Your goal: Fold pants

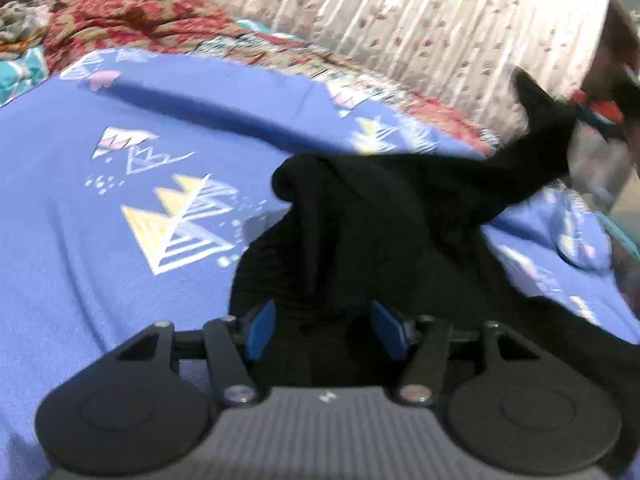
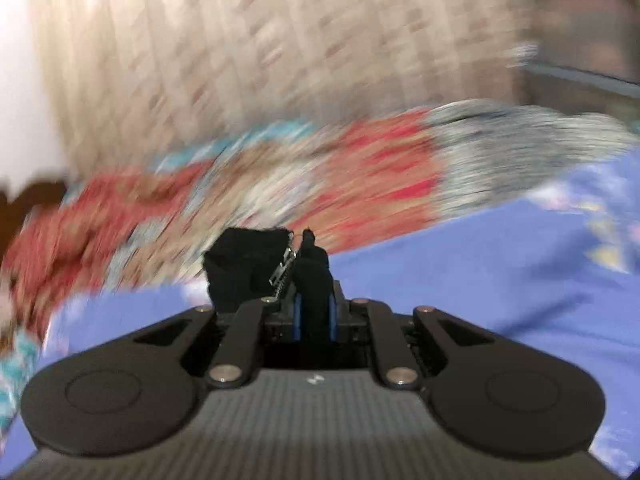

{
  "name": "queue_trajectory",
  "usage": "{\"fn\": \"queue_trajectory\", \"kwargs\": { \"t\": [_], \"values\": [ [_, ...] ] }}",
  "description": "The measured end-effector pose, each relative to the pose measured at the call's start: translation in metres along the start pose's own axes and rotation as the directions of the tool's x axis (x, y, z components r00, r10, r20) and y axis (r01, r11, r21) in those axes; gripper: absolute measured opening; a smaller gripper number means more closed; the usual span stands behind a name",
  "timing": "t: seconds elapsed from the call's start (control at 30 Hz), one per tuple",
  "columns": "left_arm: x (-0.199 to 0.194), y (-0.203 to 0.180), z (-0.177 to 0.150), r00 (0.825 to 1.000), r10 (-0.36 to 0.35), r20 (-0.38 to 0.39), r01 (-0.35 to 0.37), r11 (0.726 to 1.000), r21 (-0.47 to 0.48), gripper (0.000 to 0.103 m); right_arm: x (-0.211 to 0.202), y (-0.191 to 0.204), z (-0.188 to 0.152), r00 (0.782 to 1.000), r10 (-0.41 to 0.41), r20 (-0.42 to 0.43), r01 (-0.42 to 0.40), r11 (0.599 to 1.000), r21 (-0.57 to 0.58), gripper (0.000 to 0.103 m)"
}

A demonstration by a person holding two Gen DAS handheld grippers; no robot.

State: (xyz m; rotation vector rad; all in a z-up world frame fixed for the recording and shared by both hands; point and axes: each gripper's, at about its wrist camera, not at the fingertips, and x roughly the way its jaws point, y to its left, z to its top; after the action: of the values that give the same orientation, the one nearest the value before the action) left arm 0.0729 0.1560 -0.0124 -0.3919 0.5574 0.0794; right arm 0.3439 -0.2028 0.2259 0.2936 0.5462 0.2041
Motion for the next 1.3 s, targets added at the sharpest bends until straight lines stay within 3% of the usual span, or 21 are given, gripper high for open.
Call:
{"fn": "queue_trajectory", "kwargs": {
  "t": [0.07,0.13,0.23,0.3,0.37,0.5,0.57,0.6,0.63,0.73,0.83,0.87,0.93,1.03,1.1,1.17,1.23,1.3],
  "values": [
    [-0.017,0.002,0.009,0.998,-0.054,0.038,0.054,0.999,-0.002,0.061,-0.044,-0.046,-0.012,0.996,-0.080,0.046,0.078,0.996,0.048,0.015],
    [-0.032,0.010,0.023,0.992,-0.076,0.101,0.079,0.996,-0.033,0.078,-0.082,-0.096,-0.036,0.986,-0.161,0.039,0.155,0.980,0.122,0.015],
    [-0.031,0.030,0.055,0.990,-0.031,0.136,0.043,0.996,-0.079,0.076,-0.119,-0.159,-0.081,0.950,-0.309,-0.035,0.310,0.929,0.202,0.015],
    [-0.014,0.041,0.076,0.994,0.004,0.108,0.007,0.995,-0.102,0.076,-0.134,-0.188,-0.108,0.925,-0.369,-0.090,0.379,0.882,0.279,0.015],
    [0.013,0.039,0.089,0.999,-0.010,0.037,0.013,0.996,-0.084,0.075,-0.139,-0.206,-0.131,0.904,-0.404,-0.142,0.427,0.835,0.347,0.015],
    [0.067,0.011,0.088,0.988,-0.062,-0.140,0.060,0.998,-0.022,0.079,-0.145,-0.212,-0.163,0.891,-0.418,-0.176,0.453,0.815,0.361,0.016],
    [0.078,-0.010,0.076,0.982,-0.079,-0.174,0.086,0.996,0.033,0.053,-0.147,-0.208,-0.170,0.893,-0.416,-0.169,0.449,0.819,0.358,0.016],
    [0.079,-0.019,0.070,0.979,-0.083,-0.185,0.096,0.993,0.064,0.016,-0.147,-0.206,-0.171,0.894,-0.415,-0.168,0.448,0.820,0.358,0.016],
    [0.079,-0.028,0.065,0.977,-0.077,-0.199,0.097,0.991,0.089,0.006,-0.150,-0.205,-0.171,0.895,-0.413,-0.167,0.446,0.820,0.360,0.016],
    [0.043,-0.052,0.049,0.990,-0.084,-0.113,0.104,0.976,0.192,0.006,-0.149,-0.216,-0.169,0.901,-0.400,-0.169,0.434,0.818,0.378,0.016],
    [-0.017,-0.079,0.021,0.994,-0.110,0.009,0.099,0.925,0.367,0.006,-0.147,-0.233,-0.168,0.906,-0.386,-0.173,0.423,0.810,0.406,0.017],
    [-0.038,-0.086,0.009,0.992,-0.126,0.029,0.102,0.900,0.424,0.006,-0.148,-0.237,-0.170,0.907,-0.382,-0.176,0.420,0.806,0.416,0.017],
    [-0.062,-0.099,-0.015,0.991,-0.137,-0.003,0.121,0.860,0.496,0.011,-0.149,-0.244,-0.173,0.910,-0.371,-0.182,0.413,0.799,0.437,0.017],
    [-0.070,-0.103,-0.052,0.978,-0.114,-0.176,0.191,0.833,0.519,0.019,-0.148,-0.248,-0.176,0.913,-0.362,-0.190,0.409,0.795,0.448,0.018],
    [-0.074,-0.102,-0.066,0.974,-0.054,-0.219,0.168,0.824,0.542,0.023,-0.148,-0.247,-0.175,0.913,-0.361,-0.190,0.407,0.797,0.446,0.020],
    [-0.084,-0.100,-0.061,0.981,-0.046,-0.186,0.140,0.835,0.533,0.029,-0.148,-0.245,-0.174,0.915,-0.355,-0.191,0.403,0.799,0.446,0.020],
    [-0.095,-0.099,-0.047,0.991,-0.047,-0.123,0.104,0.852,0.513,0.048,-0.149,-0.246,-0.173,0.917,-0.350,-0.193,0.400,0.800,0.447,0.022],
    [-0.105,-0.099,-0.031,0.996,-0.054,-0.064,0.079,0.858,0.508,0.059,-0.151,-0.249,-0.173,0.920,-0.340,-0.196,0.392,0.795,0.462,0.025]
  ]
}}
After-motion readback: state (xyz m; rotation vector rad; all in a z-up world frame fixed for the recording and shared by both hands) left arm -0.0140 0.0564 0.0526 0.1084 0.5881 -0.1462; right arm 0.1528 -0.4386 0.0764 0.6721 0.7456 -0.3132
